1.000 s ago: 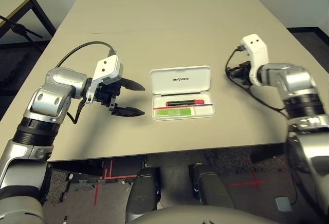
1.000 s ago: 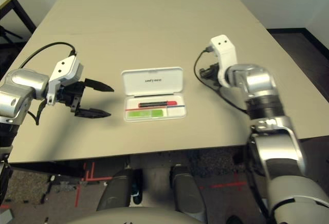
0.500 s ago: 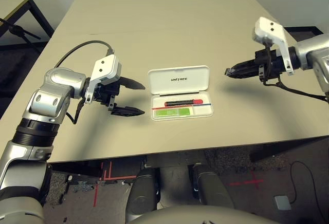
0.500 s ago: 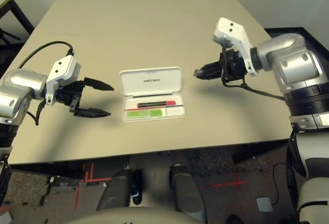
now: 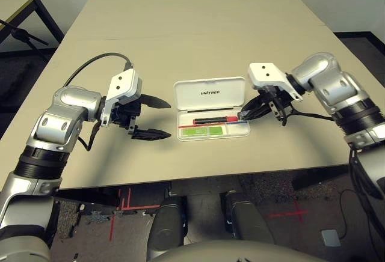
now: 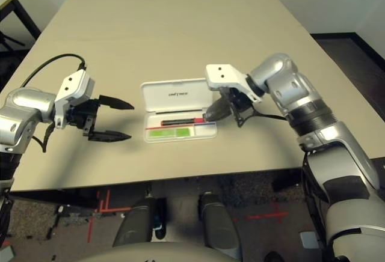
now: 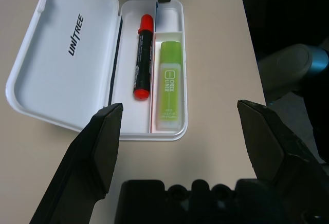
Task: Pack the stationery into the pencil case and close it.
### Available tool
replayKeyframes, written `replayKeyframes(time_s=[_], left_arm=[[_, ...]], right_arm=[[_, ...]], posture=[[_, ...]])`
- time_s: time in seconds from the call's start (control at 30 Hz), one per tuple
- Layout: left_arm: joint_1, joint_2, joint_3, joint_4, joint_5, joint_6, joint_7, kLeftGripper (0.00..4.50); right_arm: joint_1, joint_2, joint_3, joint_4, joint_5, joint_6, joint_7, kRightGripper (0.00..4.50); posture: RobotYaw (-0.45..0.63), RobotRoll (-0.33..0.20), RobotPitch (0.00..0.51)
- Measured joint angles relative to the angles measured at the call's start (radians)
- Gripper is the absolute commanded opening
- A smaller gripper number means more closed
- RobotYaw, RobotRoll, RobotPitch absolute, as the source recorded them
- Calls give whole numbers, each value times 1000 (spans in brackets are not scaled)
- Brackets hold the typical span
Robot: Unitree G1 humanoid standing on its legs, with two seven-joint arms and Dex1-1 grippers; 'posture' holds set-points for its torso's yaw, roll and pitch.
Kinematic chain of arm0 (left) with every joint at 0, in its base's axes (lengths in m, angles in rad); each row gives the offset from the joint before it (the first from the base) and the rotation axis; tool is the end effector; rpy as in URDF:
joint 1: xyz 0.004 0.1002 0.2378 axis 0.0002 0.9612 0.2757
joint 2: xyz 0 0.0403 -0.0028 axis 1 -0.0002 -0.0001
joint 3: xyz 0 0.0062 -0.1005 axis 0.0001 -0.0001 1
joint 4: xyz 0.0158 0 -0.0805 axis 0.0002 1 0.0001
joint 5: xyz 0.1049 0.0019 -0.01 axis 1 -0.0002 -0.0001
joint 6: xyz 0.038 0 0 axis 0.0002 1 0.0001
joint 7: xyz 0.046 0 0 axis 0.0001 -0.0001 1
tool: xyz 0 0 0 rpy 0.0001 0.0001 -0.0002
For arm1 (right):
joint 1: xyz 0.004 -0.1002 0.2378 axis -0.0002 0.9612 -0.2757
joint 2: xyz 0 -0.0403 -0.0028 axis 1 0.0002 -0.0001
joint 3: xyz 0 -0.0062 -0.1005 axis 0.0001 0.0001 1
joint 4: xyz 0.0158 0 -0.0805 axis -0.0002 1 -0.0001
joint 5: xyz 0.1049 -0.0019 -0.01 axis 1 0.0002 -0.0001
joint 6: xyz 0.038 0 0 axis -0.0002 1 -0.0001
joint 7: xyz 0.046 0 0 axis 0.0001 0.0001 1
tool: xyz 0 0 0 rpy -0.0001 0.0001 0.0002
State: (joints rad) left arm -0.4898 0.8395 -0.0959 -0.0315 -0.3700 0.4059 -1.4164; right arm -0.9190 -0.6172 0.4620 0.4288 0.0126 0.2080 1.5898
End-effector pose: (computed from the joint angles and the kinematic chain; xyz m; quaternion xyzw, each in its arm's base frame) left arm 0.2723 0.2467 0.1994 0.2068 0.1332 -0.6373 0.7303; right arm 0.3390 -0.1745 0.2034 -0.3433 0.2234 0.6923 0.5941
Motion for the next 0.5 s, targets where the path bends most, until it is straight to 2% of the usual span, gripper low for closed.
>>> replayKeyframes(time_s=[0.23, 0.5], left_arm=[[11, 1, 1, -2, 0, 9, 1, 4500], [11, 1, 1, -3, 0, 12, 1, 4500]], right_arm=[[22, 33, 5, 68, -54, -61, -14, 335], [46, 44, 5, 72, -60, -72, -29, 335]], posture=[[54, 0, 96], [47, 0, 102]])
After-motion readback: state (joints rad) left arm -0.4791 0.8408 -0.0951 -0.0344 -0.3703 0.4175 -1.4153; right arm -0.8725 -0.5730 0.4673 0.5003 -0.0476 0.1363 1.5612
